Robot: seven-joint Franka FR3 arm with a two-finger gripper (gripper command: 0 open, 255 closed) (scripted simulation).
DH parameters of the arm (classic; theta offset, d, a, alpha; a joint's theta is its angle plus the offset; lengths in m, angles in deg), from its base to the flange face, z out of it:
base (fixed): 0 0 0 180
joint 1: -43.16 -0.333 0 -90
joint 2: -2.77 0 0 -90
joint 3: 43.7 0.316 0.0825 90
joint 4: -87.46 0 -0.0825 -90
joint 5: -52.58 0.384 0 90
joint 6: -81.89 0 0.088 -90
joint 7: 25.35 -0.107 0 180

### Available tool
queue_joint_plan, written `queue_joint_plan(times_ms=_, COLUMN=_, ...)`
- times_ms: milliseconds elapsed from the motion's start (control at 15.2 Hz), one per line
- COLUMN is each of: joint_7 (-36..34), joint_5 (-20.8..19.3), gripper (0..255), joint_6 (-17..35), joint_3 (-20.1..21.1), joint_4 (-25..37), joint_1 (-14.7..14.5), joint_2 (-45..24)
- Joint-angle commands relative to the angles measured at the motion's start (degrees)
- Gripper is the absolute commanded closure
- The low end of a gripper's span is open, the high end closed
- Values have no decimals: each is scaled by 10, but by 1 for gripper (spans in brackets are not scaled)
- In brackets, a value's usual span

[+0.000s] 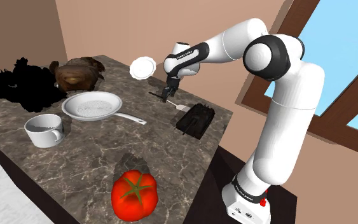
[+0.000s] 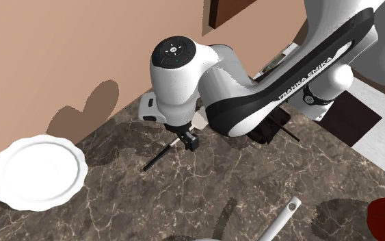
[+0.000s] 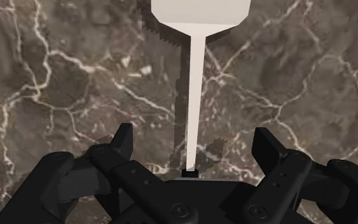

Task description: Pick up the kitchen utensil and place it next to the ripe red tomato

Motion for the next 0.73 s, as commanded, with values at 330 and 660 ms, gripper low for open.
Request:
queue_joint_plan(times_ms=330, joint_7=0, joint_5=0, gripper=255, joint_6=0, joint_3=0, joint_4=0, joint_1=0, joint_2=0)
queue_joint_plan(times_ms=660, joint_7=0, joint_5=0, gripper=255, joint_6=0, joint_3=0, joint_4=0, joint_1=0, joint_2=0)
